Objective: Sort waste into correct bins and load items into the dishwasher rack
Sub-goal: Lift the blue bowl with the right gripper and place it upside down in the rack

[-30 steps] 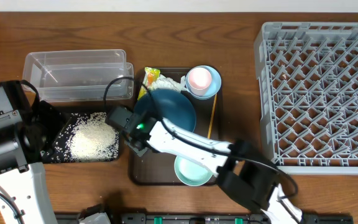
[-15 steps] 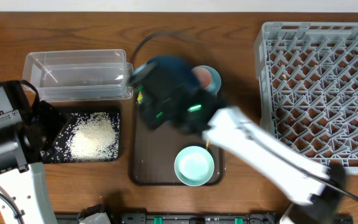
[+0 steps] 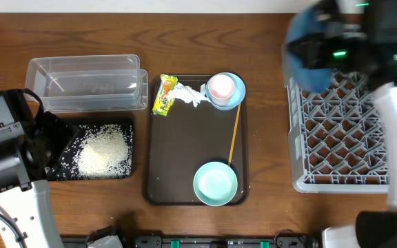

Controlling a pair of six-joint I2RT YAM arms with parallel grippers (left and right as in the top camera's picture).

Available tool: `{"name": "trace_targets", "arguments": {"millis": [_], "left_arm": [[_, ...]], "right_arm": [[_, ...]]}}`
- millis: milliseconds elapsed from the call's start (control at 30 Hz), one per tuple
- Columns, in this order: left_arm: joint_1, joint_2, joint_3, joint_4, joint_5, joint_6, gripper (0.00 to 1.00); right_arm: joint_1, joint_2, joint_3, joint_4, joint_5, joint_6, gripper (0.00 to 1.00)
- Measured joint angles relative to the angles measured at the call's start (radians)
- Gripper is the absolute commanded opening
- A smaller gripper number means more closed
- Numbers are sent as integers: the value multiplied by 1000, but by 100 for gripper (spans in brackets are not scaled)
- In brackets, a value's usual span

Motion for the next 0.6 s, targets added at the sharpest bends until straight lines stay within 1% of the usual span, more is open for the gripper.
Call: {"name": "trace_targets", "arguments": {"millis": [100, 233, 400, 500, 600], "left_arm": [[0, 0, 0, 0, 0, 0, 92], [0, 0, 0, 0, 0, 0, 92], [0, 0, 0, 0, 0, 0, 92], [0, 0, 0, 0, 0, 0, 92], [0, 0, 0, 0, 0, 0, 92]], "right_arm": [[-161, 21, 0, 11, -108, -15, 1], [-303, 78, 0, 19, -282, -69, 1], [-402, 208, 0, 68, -558, -147, 1], [-423, 281, 0, 86, -665, -167, 1], [-437, 357, 0, 82, -730, -184, 1]]}}
